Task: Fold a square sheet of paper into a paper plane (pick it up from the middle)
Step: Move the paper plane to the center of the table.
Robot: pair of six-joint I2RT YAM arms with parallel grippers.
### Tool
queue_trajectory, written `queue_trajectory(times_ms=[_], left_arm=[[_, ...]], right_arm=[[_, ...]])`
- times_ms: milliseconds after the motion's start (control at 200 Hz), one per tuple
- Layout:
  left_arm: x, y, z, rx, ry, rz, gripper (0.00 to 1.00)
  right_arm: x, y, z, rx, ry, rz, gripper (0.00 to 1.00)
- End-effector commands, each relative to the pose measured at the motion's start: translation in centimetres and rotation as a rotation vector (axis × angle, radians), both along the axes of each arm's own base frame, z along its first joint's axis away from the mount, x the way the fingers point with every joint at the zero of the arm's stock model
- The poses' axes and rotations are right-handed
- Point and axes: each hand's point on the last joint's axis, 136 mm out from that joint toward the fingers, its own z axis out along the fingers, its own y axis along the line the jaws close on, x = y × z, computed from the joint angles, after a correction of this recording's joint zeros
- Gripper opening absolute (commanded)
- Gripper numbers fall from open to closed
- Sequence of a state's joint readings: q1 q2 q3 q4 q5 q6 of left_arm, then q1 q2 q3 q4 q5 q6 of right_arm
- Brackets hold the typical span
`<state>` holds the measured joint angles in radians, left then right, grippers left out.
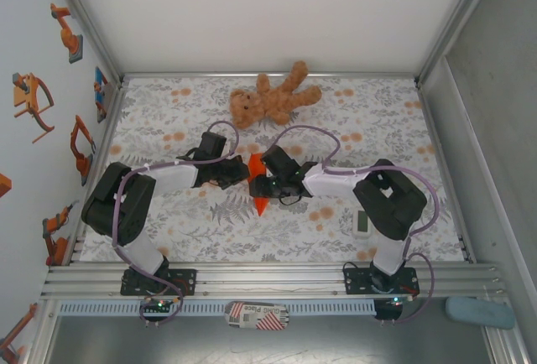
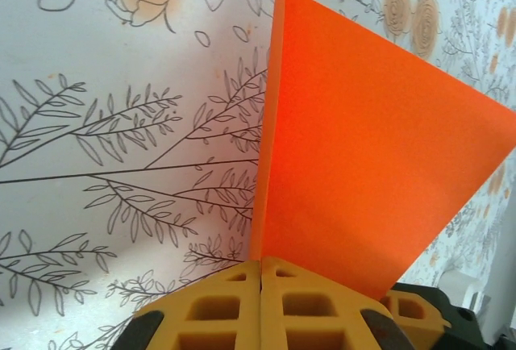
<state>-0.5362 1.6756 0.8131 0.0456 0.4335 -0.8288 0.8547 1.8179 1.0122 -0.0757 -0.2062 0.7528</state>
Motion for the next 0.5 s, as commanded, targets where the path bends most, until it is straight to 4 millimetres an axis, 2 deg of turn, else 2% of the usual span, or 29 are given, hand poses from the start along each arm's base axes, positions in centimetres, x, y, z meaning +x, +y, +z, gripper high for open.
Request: queue_trajectory(times_ms=[0,185,496], left_arm=[[-0.1,-0.6,1.4,-0.051,-0.014,-0.012,0.04],[-0.1,-0.4,1.1,-0.039,-0.009,-0.007,0.04],[-0.1,-0.1,0.6,-0.015,-0.003,0.003,0.04]], right_arm=[[0.2,0.2,-0.2,-0.040,-0.021,0.014,0.46],[0.5,-0.2,-0.2,-0.063,-0.030,-0.003,0.43],[0.6,-1.4,0.1,-0.101,-0.046,-0.040,0.30]])
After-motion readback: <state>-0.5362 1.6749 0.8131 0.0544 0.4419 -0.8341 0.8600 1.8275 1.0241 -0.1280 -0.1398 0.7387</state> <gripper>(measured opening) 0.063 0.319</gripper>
